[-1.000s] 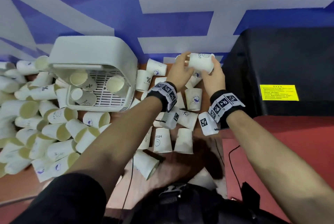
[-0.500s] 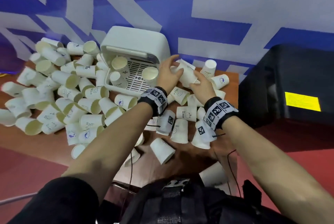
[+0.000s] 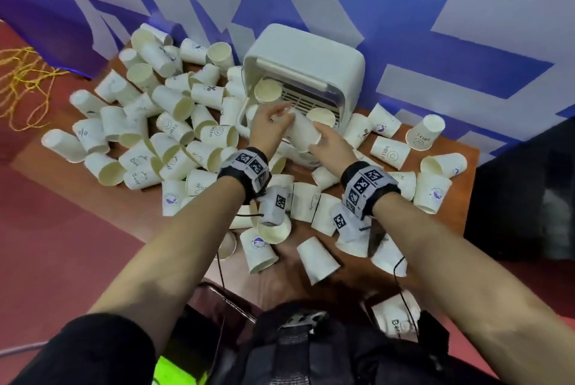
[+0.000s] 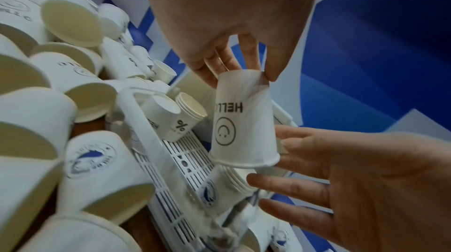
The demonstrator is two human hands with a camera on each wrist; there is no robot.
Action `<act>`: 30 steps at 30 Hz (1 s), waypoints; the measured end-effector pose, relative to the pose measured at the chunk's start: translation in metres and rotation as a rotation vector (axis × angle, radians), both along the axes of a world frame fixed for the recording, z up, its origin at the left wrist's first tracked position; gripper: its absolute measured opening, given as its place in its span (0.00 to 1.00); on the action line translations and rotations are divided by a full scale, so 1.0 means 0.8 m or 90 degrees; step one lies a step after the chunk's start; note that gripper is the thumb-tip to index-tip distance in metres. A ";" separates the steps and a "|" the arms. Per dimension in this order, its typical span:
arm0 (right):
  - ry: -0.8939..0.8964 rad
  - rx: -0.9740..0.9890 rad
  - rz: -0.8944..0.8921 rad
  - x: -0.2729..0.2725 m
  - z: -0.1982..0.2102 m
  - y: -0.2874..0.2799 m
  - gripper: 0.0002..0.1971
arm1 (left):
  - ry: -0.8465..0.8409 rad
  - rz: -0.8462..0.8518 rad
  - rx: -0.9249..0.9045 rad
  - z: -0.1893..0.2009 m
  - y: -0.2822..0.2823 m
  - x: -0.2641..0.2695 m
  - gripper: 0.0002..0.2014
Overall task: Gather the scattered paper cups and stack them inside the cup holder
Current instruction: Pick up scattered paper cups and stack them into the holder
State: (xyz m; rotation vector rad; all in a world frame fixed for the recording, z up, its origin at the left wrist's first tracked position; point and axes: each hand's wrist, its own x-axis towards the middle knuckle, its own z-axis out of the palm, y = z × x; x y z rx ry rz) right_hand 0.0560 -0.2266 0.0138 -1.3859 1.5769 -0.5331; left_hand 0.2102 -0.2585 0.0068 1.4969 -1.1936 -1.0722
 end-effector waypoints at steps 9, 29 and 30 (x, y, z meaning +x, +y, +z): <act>-0.051 0.004 0.084 0.074 -0.012 -0.071 0.31 | -0.012 0.033 0.026 -0.011 -0.038 0.084 0.21; -0.087 0.024 0.154 0.127 -0.047 -0.123 0.28 | -0.352 -0.185 -0.109 -0.054 -0.099 0.134 0.27; -0.085 0.026 0.157 0.129 -0.047 -0.124 0.29 | -0.356 -0.191 -0.108 -0.058 -0.100 0.137 0.27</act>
